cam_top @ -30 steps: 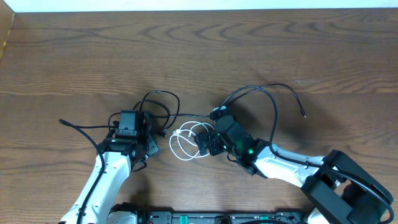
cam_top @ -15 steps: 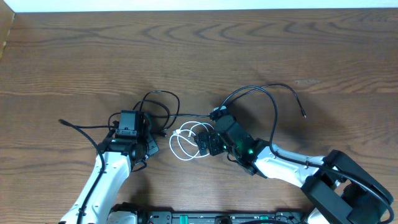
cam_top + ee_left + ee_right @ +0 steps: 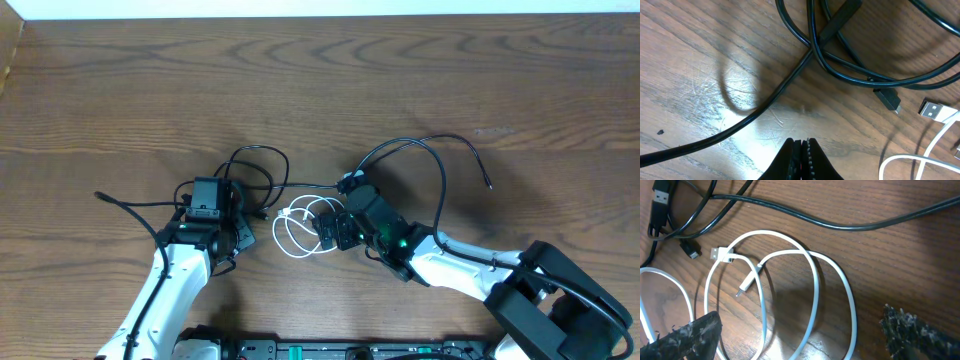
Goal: Untangle cables
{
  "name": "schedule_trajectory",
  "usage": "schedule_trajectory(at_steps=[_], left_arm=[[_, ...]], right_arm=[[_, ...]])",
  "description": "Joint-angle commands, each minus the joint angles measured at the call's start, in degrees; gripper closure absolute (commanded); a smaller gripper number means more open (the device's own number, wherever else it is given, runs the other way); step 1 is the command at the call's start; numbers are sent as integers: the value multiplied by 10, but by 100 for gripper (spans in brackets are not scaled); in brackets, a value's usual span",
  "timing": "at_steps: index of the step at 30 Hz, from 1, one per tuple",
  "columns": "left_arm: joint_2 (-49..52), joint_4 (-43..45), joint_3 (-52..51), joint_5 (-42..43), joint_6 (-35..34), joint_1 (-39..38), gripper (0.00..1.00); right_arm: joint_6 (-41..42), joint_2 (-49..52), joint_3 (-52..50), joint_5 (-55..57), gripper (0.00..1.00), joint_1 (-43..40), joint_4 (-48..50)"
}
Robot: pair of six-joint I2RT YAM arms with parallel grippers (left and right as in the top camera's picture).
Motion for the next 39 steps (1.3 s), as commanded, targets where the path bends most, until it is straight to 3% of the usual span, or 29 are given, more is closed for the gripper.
schedule_trajectory(at_steps=[1,37,38,39], left_arm=[[1,0,-2,-9,-1,2,92],[1,7,-2,-10,-1,2,92],[1,7,-2,-10,-1,2,91],[1,9,-2,-10,-1,2,92]], right_arm=[[-2,2,1,1,1,2,-1],[-2,2,1,-11,1,1,22],[-5,2,1,-10,7,2,26],[-24,1,1,-10,21,1,37]])
